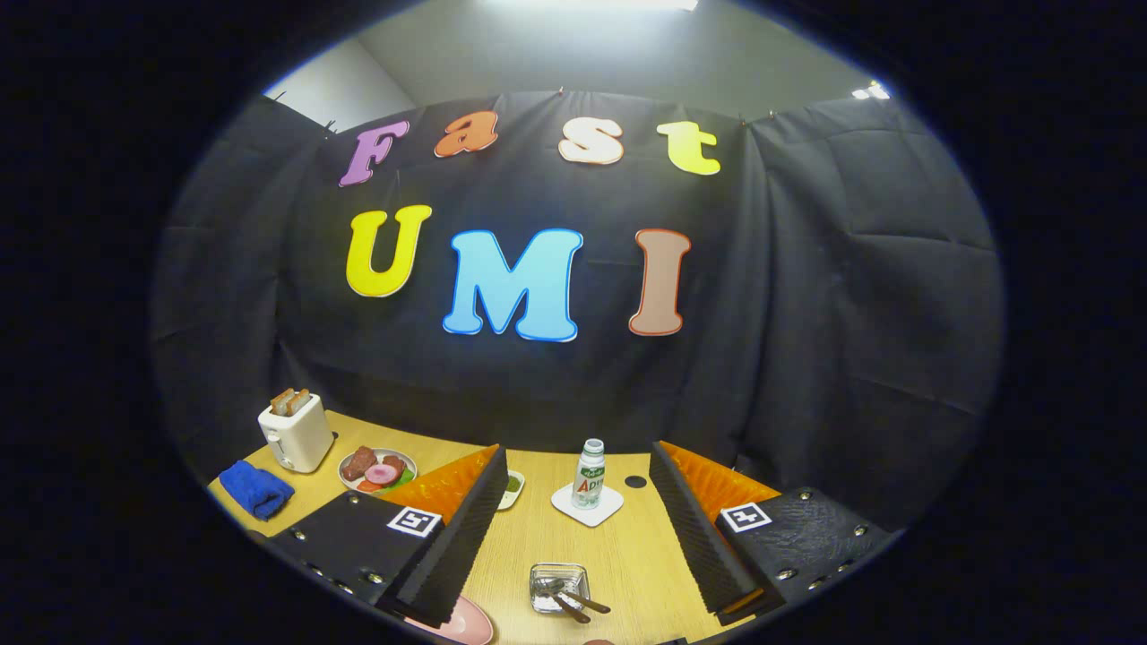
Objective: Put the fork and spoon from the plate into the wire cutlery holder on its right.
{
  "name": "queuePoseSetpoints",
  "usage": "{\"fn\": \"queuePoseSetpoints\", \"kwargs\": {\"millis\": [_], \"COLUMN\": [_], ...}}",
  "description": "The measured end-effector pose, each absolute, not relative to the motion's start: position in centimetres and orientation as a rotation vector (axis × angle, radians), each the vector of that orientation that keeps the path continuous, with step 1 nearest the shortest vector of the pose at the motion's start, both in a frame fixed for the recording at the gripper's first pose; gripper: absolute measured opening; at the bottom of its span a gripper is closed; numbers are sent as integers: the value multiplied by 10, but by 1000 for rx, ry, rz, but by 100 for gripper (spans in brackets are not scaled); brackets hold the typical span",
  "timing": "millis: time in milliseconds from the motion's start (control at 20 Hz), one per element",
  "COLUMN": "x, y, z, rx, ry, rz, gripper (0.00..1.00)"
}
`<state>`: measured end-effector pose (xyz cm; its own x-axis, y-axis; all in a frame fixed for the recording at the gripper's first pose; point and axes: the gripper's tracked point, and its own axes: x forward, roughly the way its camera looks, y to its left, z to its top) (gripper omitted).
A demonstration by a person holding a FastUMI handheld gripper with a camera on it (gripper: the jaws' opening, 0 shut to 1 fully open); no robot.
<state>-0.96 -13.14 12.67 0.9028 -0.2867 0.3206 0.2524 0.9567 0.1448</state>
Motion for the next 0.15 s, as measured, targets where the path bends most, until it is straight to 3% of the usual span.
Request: {"fn": "queuePoseSetpoints", "kwargs": {"millis": [150], "x": [-7], "y": [-125], "z": [126], "rx": [111], "ry": [-327], "rz": [-255], "gripper": [97]}}
